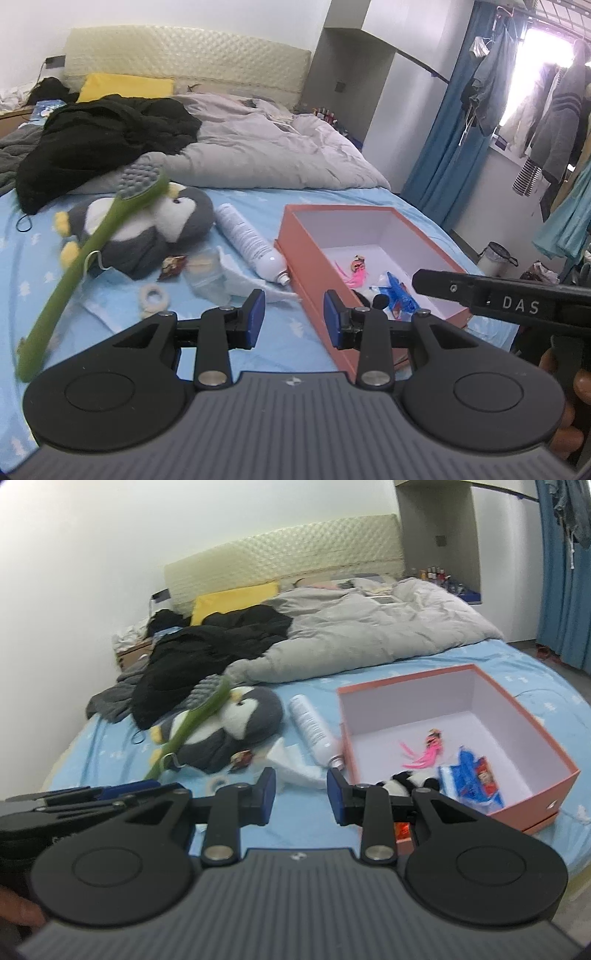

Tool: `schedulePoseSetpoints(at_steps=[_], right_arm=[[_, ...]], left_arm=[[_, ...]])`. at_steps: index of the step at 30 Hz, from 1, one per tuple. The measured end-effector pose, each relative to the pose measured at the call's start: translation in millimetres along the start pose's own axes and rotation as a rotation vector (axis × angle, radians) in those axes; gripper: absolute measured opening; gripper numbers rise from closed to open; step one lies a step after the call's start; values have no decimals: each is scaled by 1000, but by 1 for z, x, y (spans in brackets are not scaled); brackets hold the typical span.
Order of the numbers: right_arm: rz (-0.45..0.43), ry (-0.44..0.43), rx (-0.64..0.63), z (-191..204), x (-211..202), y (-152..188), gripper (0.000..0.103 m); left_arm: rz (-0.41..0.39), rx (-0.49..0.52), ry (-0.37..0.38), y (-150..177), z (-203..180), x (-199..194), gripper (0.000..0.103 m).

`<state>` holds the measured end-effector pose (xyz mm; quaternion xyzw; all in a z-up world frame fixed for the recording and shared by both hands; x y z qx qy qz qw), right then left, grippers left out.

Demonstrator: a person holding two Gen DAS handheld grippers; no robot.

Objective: Organize soft objects
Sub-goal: 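Lift both open grippers out of the box and back toward the pile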

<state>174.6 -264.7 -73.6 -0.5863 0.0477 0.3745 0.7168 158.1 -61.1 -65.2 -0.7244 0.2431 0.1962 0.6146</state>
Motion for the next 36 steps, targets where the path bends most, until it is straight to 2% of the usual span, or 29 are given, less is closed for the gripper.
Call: schedulePoseSetpoints(at_steps=[15,18,23,24,26,36], right_arm=[[69,-69,-3,42,3,50,34],[78,-85,4,44,4,57,34],[112,-81,17,38,20,62,35],[124,-82,20,36,26,61,37],[135,-81,11,34,37,61,50],[160,-81,-42,26,112,50,51]], left_arm=[[2,-47,-86,41,42,-34,41],[5,-78,-103,49,54,-34,46],[29,-119,-131,55,70,-11,47],[32,-126,-135,56,73,-5,47],[44,-138,-145,56,80,9,47],[105,-165,-185,55,113,98,47]])
Point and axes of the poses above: each gripper's, at about its wrist camera, not at the fingertips, and x roughly the way its jaws point, z to its left, y to its underside, the point moved 4 cm from there along x, roughly the way its jaws point, and after that the axes turned 7 degrees about -y, right-handed, at the moved point
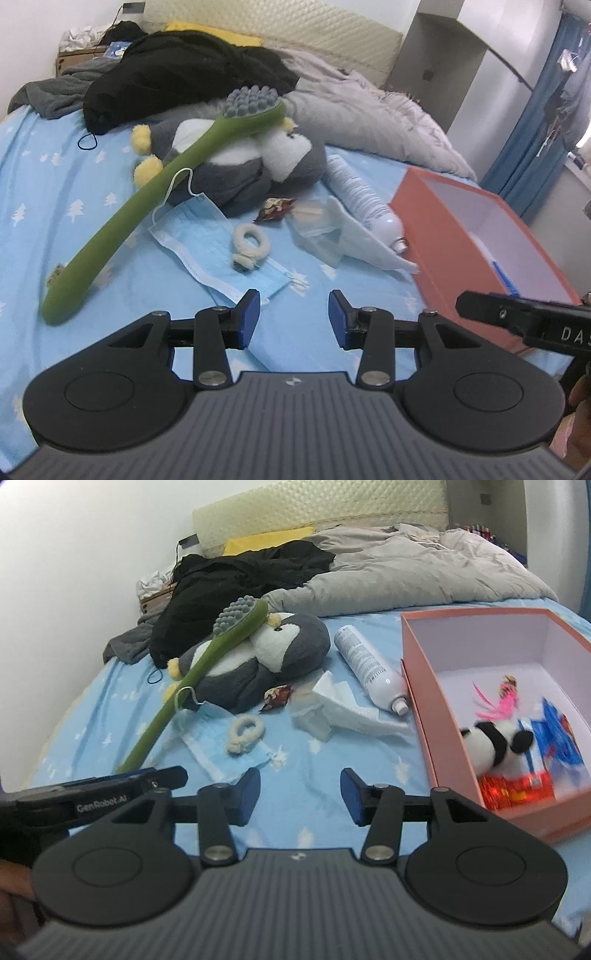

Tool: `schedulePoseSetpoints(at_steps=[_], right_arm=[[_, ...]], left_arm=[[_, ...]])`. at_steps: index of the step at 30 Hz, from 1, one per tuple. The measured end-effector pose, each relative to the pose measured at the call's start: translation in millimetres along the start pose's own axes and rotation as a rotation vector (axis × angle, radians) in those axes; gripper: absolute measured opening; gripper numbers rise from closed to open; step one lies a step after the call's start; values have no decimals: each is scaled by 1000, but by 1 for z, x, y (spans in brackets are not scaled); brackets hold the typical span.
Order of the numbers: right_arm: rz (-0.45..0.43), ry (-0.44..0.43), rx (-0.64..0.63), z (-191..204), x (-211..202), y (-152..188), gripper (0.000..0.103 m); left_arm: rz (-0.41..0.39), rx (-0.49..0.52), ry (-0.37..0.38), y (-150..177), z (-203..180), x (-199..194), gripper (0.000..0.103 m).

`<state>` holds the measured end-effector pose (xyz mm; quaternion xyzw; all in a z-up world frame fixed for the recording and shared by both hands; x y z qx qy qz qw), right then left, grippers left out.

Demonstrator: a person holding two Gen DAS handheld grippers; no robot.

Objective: Organize soft objects
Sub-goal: 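Lift both open grippers out of the box and back toward the pile, then grasp the white hair tie with the left gripper while the right grasps the white towel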

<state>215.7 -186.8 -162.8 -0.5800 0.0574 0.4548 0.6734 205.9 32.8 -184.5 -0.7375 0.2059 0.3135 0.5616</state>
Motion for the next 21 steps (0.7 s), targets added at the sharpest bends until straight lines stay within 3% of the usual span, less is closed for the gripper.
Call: schedulePoseSetpoints(at_steps=[11,21], right_arm=[[12,51,-71,-23,84,-24,50],[19,100,-132,-40,137,-44,50]], left_arm=[[40,26,-51,-9,10,95,47],[64,39,-79,-21,23,148,47]])
Point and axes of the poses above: each gripper's, at about its wrist camera, not at the fingertips, and x roughly the way its jaws point, z to its left, y to its underside, the point moved 4 cm from there along x, roughly the way its jaws point, and after that the axes turned 7 degrees about -y, right-handed, at the moved point
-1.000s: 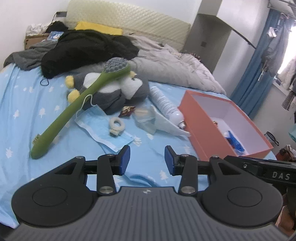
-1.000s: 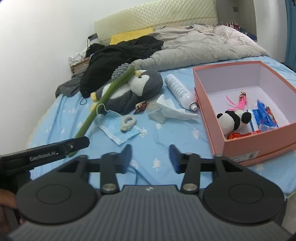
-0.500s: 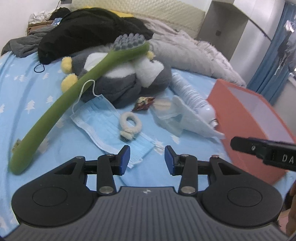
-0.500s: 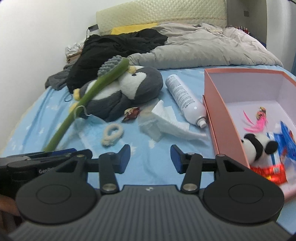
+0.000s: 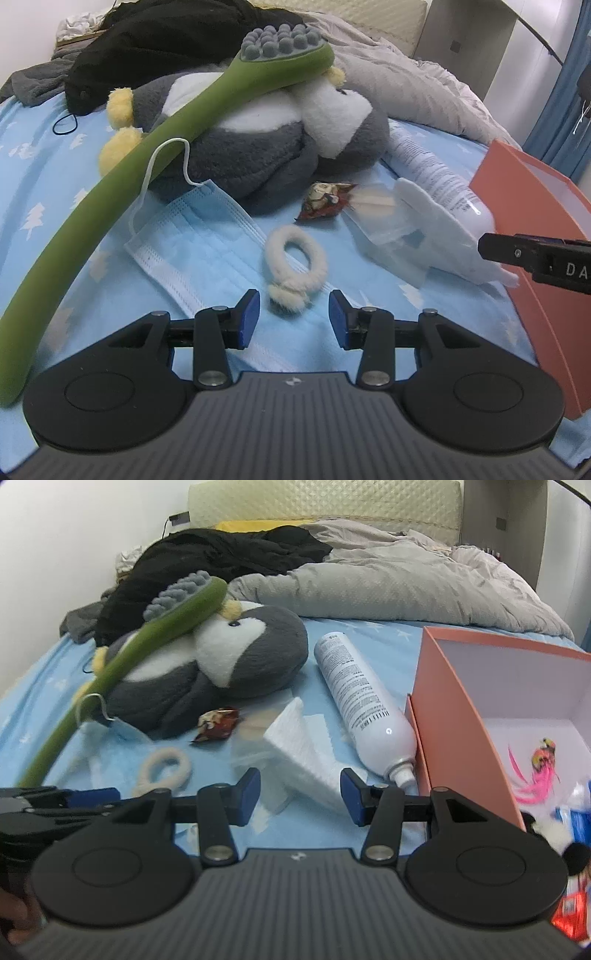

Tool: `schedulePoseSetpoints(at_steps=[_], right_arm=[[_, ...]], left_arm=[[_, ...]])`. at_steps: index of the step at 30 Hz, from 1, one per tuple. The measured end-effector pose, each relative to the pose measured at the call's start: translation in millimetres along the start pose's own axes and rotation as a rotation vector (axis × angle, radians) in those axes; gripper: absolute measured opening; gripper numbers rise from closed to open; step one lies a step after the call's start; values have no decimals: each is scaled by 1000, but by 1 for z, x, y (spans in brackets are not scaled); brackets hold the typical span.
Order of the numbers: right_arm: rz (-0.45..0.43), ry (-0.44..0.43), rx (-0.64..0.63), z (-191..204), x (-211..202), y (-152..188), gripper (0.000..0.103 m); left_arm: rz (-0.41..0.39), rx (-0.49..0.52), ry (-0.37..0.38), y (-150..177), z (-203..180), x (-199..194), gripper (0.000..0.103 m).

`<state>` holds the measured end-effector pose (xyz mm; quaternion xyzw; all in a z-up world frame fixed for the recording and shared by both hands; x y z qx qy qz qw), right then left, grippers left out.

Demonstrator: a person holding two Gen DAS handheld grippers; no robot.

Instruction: Organize soft objects

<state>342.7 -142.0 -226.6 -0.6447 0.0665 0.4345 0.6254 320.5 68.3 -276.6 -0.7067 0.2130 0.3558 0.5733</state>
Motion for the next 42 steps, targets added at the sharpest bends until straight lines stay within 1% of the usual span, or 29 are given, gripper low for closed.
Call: schedulePoseSetpoints(at_steps=[4,7,8,9,10,11,13,14,18,20,22,27,31,39,42], right_arm=[[24,29,-24,-5,22,-1,50],[68,13,-47,-6,38,3,48],[77,14,-58,-6,41,5,43],[88,22,-65,-6,44,6,41],[98,23,-63,-6,47,7,29],[105,20,-57,-7,48,7,18],[112,14,-47,-6,48,9,14],[110,14,-44,-6,48,9,9],[92,13,-49,-2,37,5,8],[85,12,-53,1,29,5,8],[76,17,-65,6,19,4,8],[75,24,-90,18,-9,12,8],[83,27,-108,27,-29,25,8],[126,15,-123,43,-67,62,8],[155,-18,-100,48,-76,77,8]], left_arm=[[11,27,2,-3,-2,16,47],[7,26,7,-4,-1,24,47],[-2,22,11,-5,-1,25,46],[-10,20,14,-6,-1,25,45],[-14,19,14,-6,-1,26,38],[-14,17,13,-6,-1,27,35],[-16,3,16,-6,1,27,26],[-17,-2,19,-6,2,27,25],[-30,-14,19,-5,4,18,22],[-41,-33,8,-5,6,9,22],[-53,-56,16,-4,7,-2,22],[-72,-64,33,2,2,-29,22],[-78,-63,52,14,-3,-51,22],[-32,-62,85,51,-10,-82,22],[2,-63,91,65,-12,-89,22]])
Point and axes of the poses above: each gripper's, at about its wrist camera, not at the fingertips, and x roughly the way its jaws point, z to its left, y to its underside, the point moved 4 cm from there along x, roughly the way its jaws point, and after that the axes turned 7 degrees about -y, right-handed, at the moved point
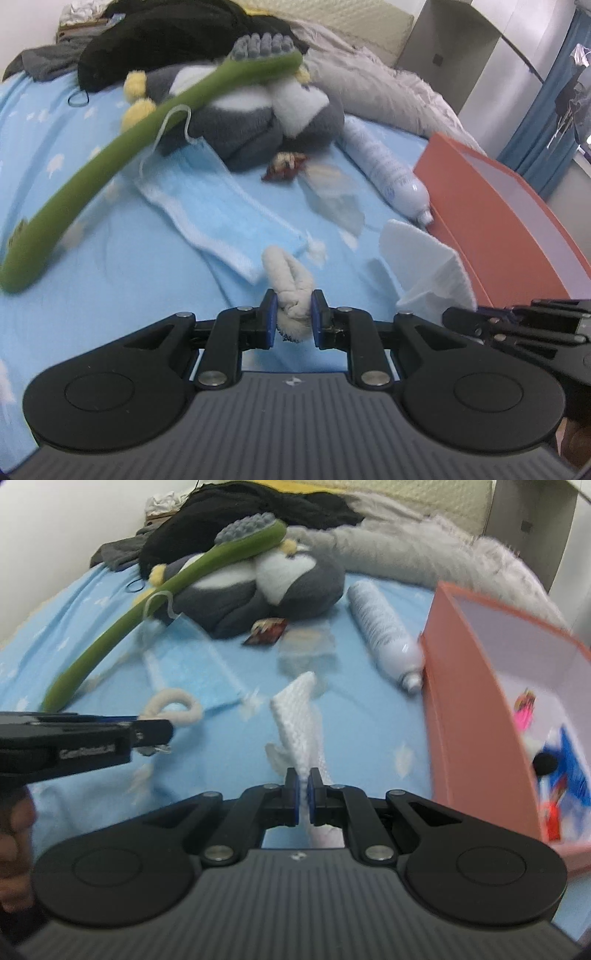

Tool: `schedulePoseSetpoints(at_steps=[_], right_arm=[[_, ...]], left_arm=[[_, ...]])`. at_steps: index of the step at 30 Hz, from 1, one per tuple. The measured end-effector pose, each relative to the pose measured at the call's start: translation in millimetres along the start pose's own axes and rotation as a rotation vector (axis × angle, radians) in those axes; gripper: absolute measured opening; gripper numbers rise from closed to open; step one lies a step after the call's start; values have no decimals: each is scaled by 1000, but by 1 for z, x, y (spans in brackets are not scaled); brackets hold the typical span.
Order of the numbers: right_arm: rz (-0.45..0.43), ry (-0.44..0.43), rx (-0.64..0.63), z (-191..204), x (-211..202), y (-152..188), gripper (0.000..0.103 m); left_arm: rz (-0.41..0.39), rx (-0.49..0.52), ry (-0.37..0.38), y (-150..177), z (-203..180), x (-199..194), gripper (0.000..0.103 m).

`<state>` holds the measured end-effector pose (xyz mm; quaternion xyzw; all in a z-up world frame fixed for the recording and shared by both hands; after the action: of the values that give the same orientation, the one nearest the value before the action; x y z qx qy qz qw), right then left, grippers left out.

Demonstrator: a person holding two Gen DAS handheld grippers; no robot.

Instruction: Organize soft objects

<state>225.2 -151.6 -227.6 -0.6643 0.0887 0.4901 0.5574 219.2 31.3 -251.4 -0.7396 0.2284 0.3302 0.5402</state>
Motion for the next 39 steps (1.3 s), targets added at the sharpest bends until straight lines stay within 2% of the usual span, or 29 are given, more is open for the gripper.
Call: schedulePoseSetpoints(at_steps=[7,9,10,11,12,13,14,18,22,30,37,39], right_arm=[[55,-90,24,13,1,28,11],[60,-119,45,13,0,29,18],[59,-139,57,13,0,29,27],[53,-165,72,12,-2,29,41],[43,-183,88,11,-3,28,49],[33,-194,104,10,-5,27,64],[21,-201,122,8,-6,25,71],[-15,-228,169,3,-6,21,70],[6,-224,204,-3,8,20,70],[75,-191,147,9,39,29,70],[72,-172,102,14,42,34,71],[77,-158,85,17,43,34,68]], left_arm=[[60,7,-20,25,-2,2,22],[61,8,-25,27,-2,3,22],[62,7,-27,27,-2,3,22],[62,5,-29,27,-1,3,22],[63,5,-30,26,-1,4,22],[64,6,-32,26,-1,5,22],[65,6,-34,25,0,6,22],[75,-10,-36,26,4,9,22],[82,-16,-33,28,6,11,22],[90,-28,-31,29,10,15,22],[94,-32,-29,30,12,18,22],[95,-34,-28,30,12,19,22]])
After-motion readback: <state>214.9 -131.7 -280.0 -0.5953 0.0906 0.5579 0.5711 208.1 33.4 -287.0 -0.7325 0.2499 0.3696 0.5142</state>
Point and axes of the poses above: each gripper's, at about its wrist camera, not at the fingertips, and x roughly the way its jaws point, z to its left, y to its underside, the point moved 4 cm from there along x, roughly the way its jaws point, and after that the axes turned 7 degrees about -y, right-handed, at the moved point
